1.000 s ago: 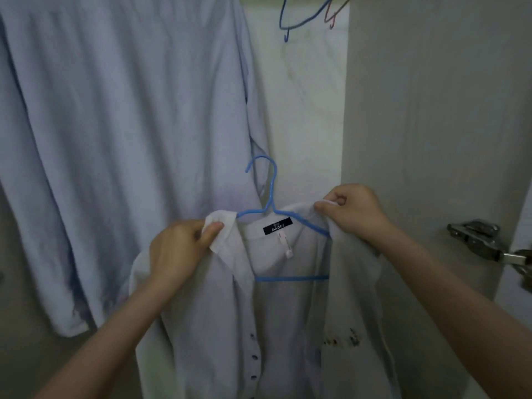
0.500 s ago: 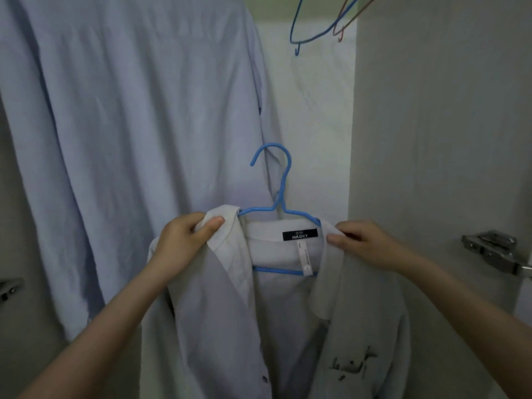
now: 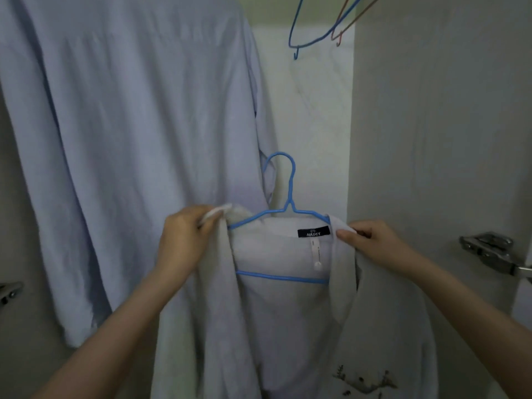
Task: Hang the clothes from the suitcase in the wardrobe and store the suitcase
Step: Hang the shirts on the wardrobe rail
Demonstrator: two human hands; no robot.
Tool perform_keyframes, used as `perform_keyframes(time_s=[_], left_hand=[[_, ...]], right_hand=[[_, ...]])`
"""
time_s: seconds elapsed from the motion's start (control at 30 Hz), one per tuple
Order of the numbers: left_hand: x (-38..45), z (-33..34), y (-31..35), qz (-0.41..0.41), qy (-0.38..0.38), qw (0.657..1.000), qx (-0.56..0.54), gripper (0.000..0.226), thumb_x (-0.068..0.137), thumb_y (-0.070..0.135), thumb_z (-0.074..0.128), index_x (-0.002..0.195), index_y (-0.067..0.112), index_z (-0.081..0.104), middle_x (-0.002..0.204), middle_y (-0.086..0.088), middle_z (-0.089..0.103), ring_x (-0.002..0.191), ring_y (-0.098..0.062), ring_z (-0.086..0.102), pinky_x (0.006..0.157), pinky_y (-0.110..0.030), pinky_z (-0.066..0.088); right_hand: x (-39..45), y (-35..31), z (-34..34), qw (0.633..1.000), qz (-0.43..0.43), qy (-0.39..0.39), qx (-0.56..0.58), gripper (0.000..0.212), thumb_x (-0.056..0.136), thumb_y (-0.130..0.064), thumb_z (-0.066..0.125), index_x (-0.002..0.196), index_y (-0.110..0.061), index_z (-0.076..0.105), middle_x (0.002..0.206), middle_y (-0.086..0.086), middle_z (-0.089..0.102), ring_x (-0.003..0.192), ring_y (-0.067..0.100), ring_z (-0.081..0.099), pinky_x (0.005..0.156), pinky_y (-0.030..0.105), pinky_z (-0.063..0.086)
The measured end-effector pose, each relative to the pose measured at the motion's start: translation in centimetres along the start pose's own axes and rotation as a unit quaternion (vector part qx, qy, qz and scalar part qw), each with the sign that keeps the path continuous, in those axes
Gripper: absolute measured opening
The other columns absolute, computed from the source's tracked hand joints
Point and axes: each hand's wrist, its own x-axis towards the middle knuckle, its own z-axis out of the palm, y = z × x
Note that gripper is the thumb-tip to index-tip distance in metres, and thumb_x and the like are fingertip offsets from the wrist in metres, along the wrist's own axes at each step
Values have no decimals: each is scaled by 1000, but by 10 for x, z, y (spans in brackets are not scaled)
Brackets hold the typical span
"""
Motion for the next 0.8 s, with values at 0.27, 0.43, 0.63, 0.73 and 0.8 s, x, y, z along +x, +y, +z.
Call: perform_keyframes(time_s=[0.27,0.43,0.63,0.73,0.8], left_hand=[[-27,-13,23,218,79,973,9,20,90,15,52,97,8,69,85,-4,69,82,-18,55,79,-23,41],[-78,-1,14,404,-82,911,17,26,95,27,47,100,10,65,85,-7,71,79,-23,60,72,-31,49],[-44,-21,15,194,-41,978,66,48,85,53,50,113,17,63,118,-5,60,104,-24,52,90,-30,38],[-32,-14,15,74,-172,979,80,71,76,77,29,113,24,59,89,8,57,95,-23,57,73,-28,39],[-33,-5,15,16,-194,979,66,71,70,77,20,94,24,60,69,6,56,82,-28,62,62,-29,37]], right_hand=[[-1,-6,-9,995,53,51,65,43,89,-22,60,63,11,49,61,7,36,52,6,31,48,23,22],[-8,-22,-15,995,11,31,97,31,83,-12,67,54,-13,57,44,-12,40,46,0,34,44,13,25],[-13,-27,-15,995,-10,-27,97,28,83,-10,66,55,-11,61,49,-13,45,50,-3,36,46,12,29],[-10,-33,-18,993,-9,-25,114,21,85,-8,64,64,-7,68,58,-9,55,55,-2,44,50,11,35],[-6,-33,-19,995,-15,-20,93,20,86,-10,63,71,2,68,65,2,55,59,0,45,52,12,35]])
